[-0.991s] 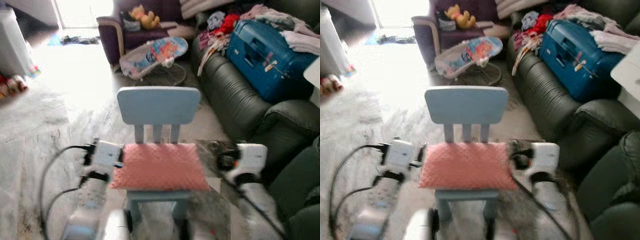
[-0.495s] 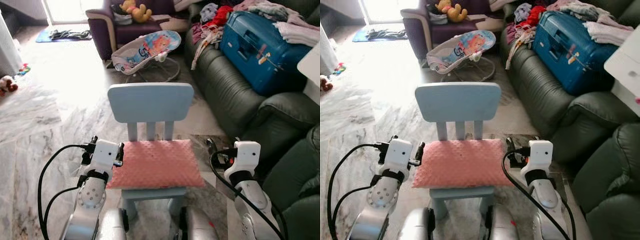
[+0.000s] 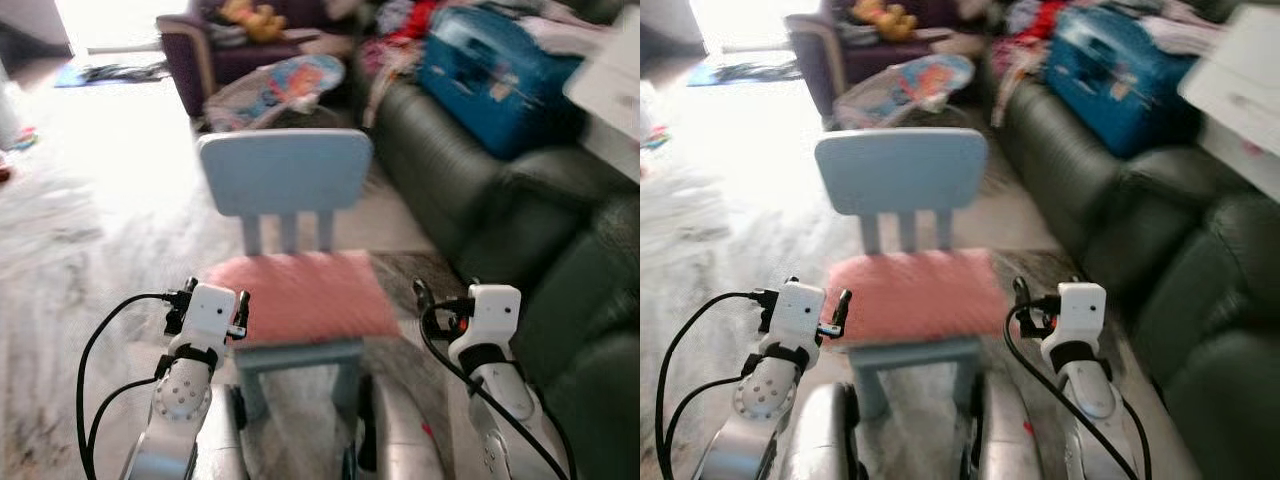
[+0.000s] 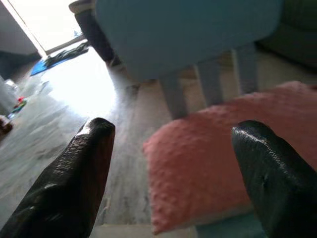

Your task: Move the pillow to the sofa

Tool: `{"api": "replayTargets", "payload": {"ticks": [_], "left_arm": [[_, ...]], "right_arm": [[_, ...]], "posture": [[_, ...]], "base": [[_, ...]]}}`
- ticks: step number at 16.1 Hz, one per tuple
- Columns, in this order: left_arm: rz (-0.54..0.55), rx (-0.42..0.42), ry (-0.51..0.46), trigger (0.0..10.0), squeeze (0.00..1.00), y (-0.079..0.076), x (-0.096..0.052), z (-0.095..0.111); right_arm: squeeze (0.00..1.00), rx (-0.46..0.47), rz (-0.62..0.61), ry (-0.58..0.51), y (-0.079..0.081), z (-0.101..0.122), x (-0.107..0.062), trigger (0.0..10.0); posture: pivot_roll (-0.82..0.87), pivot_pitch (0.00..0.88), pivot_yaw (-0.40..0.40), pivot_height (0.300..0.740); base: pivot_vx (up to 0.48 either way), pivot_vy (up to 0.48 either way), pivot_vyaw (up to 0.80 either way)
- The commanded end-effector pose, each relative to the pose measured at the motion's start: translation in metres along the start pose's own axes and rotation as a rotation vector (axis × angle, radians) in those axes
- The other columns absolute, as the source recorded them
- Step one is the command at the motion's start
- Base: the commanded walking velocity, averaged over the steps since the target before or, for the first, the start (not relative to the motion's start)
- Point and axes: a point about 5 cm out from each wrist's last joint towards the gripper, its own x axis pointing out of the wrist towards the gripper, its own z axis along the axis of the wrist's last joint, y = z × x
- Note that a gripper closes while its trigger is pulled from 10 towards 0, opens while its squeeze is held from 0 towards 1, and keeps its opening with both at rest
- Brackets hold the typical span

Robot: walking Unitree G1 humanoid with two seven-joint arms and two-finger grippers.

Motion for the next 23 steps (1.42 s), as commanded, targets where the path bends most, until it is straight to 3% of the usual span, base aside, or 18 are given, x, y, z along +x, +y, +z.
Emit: {"api": "replayTargets", "payload": {"ticks": [1,8,13,19,23], "left_arm": [[0.016,0.007,-0.021,10.0,0.0,0.002,0.002,0.006],[0.105,0.024,-0.008,10.0,0.0,0.014,0.007,0.004],[0.142,0.013,0.004,10.0,0.0,0.018,0.009,0.003],[0.119,-0.007,0.0,10.0,0.0,0.024,0.008,0.005],[0.119,-0.019,-0.002,10.0,0.0,0.025,0.012,0.007]], "right_arm": [[0.0,-0.001,-0.008,-0.008,-0.003,0.004,0.003,10.0],[0.0,0.012,-0.023,-0.016,-0.004,0.004,0.004,10.0],[0.0,0.005,-0.002,-0.017,-0.002,0.006,0.006,10.0],[0.0,-0.01,0.002,-0.033,-0.008,0.011,0.008,10.0],[0.0,-0.018,0.026,-0.042,-0.005,0.013,0.008,10.0]], "posture": [[0.0,0.002,-0.046,0.561],[0.0,0.0,-0.038,0.561],[0.0,0.0,-0.045,0.516],[0.0,0.026,-0.039,0.516],[0.0,0.029,-0.036,0.55]], "base": [[0.0,0.0,0.0],[0.0,0.0,0.0],[0.0,0.0,0.0],[0.0,0.0,0.0],[0.318,0.0,0.42]]}}
